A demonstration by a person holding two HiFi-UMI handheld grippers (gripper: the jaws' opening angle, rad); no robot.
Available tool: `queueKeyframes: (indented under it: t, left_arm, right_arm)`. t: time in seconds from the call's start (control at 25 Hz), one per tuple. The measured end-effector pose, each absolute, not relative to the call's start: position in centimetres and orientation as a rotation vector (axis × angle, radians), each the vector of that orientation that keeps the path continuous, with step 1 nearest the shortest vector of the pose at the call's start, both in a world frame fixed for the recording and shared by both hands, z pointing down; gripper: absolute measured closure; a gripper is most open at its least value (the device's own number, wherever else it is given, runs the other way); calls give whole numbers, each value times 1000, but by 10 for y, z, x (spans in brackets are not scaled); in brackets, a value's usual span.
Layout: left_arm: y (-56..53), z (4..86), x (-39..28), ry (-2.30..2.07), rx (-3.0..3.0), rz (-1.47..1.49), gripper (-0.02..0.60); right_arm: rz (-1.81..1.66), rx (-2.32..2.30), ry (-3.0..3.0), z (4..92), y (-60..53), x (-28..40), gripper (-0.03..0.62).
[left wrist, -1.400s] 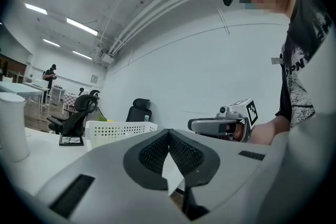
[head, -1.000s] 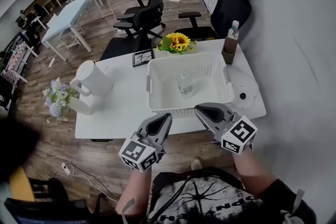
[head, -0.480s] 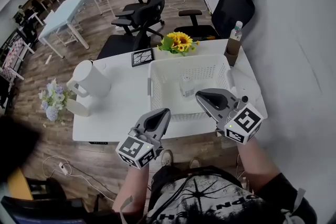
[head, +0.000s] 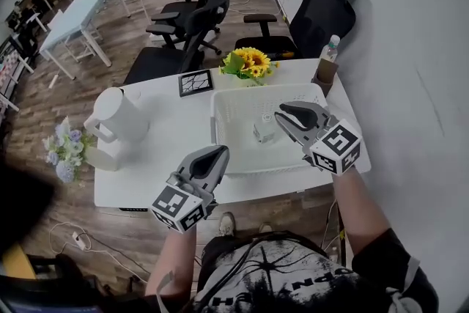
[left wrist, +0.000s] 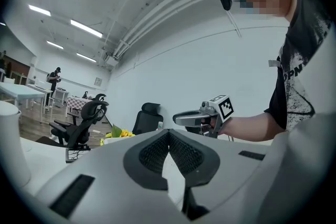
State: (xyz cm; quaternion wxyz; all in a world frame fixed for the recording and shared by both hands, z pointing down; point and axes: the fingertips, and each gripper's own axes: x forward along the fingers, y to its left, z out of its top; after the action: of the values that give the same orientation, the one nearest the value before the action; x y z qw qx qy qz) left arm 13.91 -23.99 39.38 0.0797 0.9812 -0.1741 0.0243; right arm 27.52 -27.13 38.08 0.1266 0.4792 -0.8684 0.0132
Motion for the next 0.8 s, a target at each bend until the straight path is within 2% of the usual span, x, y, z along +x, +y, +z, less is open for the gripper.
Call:
queueKeyframes:
  t: [0.08,0.24,0.8]
  left_arm:
    - [-250,395,132,-524,2924,68,571]
    - [-269,399,120,-549,2913,95,571]
    - [-301,431,109,-572,2841,154,571]
  right_arm:
    - [56,1375,-2496,395,-285,276,472]
    - [113,1304,-2477,427,-306,275,419]
    - [305,1176,-2412,510,-328,276,407]
